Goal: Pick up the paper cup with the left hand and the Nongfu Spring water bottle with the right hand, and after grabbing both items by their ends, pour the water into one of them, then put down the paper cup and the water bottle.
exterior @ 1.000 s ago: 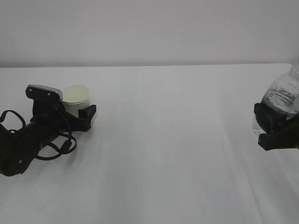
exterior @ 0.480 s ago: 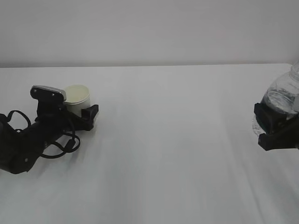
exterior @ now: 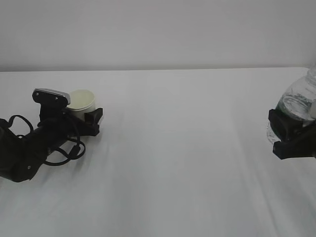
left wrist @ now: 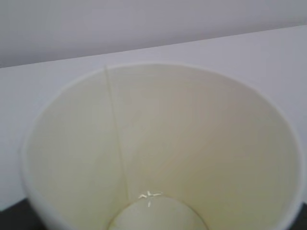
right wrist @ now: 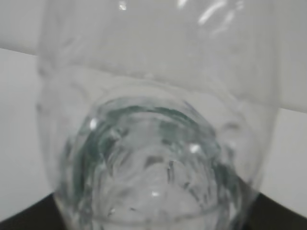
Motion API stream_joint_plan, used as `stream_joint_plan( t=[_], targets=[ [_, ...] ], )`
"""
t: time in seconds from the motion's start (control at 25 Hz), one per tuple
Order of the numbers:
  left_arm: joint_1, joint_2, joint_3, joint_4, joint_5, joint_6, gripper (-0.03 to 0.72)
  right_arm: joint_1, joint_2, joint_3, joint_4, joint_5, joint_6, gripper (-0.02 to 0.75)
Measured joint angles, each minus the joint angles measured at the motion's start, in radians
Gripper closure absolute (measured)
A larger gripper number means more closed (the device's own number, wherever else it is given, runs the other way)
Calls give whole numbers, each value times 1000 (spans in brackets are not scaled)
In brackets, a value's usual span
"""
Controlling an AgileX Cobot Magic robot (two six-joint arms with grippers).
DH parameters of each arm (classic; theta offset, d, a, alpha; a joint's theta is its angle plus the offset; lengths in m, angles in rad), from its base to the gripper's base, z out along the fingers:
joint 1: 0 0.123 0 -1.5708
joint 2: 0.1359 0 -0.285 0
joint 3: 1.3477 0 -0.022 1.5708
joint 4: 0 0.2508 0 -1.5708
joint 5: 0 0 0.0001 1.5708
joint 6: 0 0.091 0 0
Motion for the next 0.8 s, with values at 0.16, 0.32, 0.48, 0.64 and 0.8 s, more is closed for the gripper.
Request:
stream_joint_plan(
  t=[0.16,0.32,0.48,0.64,0.8],
  targets=[
    [0,0,0,0,0,0,173,0,0,0,0,0,0,334],
    [0,0,-1,0,0,0,179,0,0,0,0,0,0,334],
    [0,0,-1,0,0,0,180,0,0,0,0,0,0,334],
    [0,0,-1,0,0,0,180,0,0,0,0,0,0,334],
    [0,0,-1,0,0,0,190,0,0,0,0,0,0,334]
  ],
)
